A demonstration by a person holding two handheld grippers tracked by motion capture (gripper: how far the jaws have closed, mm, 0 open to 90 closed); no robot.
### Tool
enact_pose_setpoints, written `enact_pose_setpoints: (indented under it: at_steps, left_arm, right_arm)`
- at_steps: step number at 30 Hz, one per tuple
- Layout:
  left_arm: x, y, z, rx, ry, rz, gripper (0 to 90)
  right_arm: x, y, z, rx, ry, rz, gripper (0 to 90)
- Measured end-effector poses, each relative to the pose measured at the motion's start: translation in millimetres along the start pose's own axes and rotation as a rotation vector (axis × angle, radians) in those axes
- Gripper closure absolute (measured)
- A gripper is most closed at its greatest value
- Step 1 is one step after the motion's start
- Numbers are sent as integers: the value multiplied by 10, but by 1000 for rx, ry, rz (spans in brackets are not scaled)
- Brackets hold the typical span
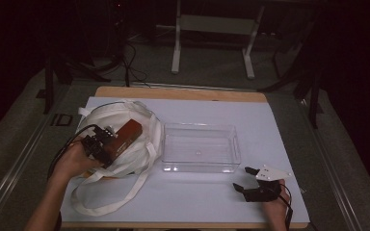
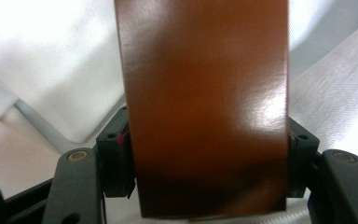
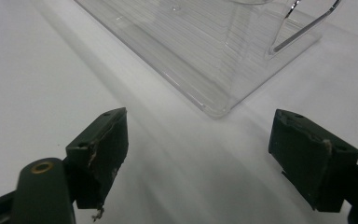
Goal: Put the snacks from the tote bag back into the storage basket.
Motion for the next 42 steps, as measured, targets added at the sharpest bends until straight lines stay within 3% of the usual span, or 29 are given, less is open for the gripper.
enact_pose_setpoints:
  at_steps: [14,18,24,30,38,42]
  left_arm:
    - [-27,109,2,7,-7,42,372]
    - [-28,130,3,-1,-21,29,378]
    - [-14,118,-4,-7,1,13,416]
    - [-2,95,-4,-21,-8,11,426]
    - [21,10,-28,-62,-1,-26,431]
    - [23,-40,-15,-57,11,-39,433]
  right_arm:
    - [-1,0,0,0,0,1,197]
    - [0,0,0,0,0,0,197]
    - [0,0,0,-1,0,0,197]
    - [-3,0,0,0,-1,3,197]
    - [-3,0,0,-1,-2,4,196]
    - [-4,-1,0,-1,-1,5,197]
Point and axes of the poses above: each handheld gripper's, and its own axes: y roughly forward along the jaws, x roughly out of its top, z roughly to its left, the point moved 10 cm from there along y, roughly forward along the jaws, and after that the axes turned 14 degrees about -z, right-handed, at the moved point
